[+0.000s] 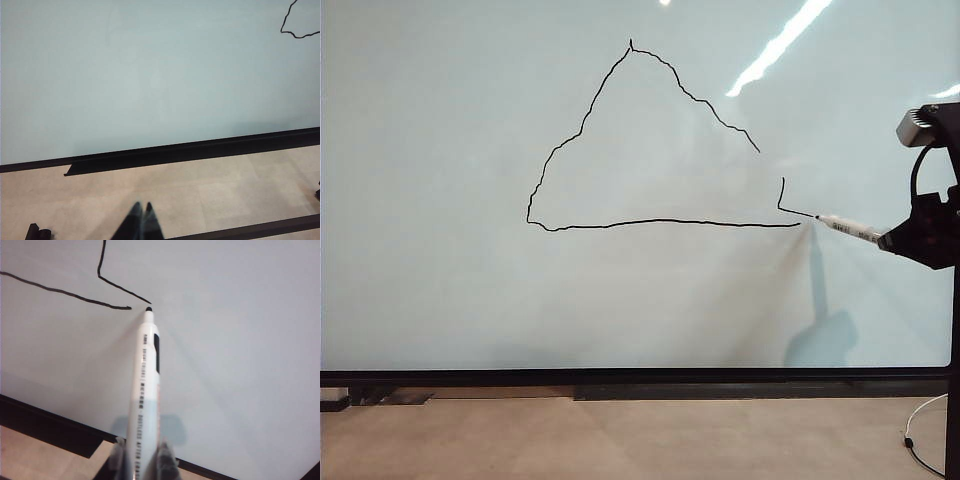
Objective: Pick up the pen on the shelf to the right of the whiteboard and draw a triangle.
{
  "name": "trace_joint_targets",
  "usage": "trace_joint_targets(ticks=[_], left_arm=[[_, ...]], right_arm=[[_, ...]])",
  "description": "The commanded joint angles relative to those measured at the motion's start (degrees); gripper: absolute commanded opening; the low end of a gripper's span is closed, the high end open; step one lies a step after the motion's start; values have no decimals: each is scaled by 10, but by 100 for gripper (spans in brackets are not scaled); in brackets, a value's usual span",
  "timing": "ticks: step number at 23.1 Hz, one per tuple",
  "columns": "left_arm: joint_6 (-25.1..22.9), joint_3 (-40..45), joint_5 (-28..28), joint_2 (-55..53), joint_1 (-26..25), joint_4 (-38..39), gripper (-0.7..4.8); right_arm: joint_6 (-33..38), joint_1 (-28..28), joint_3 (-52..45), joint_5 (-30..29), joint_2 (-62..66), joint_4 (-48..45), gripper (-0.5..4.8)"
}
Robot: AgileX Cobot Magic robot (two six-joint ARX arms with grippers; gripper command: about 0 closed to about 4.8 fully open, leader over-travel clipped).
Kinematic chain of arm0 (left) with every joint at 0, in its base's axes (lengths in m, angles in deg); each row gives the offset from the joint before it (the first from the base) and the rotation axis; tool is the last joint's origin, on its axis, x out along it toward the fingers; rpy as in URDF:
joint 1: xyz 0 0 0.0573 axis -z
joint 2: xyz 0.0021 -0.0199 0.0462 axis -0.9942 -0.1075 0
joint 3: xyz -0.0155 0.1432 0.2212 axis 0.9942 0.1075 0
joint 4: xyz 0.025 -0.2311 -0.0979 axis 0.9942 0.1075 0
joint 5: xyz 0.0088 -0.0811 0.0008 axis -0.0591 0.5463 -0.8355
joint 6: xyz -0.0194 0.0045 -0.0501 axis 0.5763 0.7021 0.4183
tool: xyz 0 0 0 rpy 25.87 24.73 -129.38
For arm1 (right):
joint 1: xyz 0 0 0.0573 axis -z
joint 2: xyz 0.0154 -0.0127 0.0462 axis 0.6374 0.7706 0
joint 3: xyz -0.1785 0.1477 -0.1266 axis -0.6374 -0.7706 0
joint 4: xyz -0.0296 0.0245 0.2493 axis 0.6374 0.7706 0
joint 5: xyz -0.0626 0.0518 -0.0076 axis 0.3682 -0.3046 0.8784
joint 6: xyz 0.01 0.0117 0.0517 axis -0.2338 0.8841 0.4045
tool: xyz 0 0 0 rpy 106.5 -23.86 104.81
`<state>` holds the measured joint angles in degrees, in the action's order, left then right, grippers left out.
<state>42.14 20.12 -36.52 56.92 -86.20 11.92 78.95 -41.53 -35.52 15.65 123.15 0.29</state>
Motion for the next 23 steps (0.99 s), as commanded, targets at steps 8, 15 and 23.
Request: trace_joint_targets(ticks=[8,15,23], left_arm=[[0,-2,2,0,0,-5,-5],[0,-2,2,0,0,-5,-5],[0,-2,2,0,0,-5,-5]], right_arm=[[55,7,-150,31,-160,-87,-6],[66,56,-209,5,-284,-41,-5],[63,188,-209,-125,-335,0,-5]])
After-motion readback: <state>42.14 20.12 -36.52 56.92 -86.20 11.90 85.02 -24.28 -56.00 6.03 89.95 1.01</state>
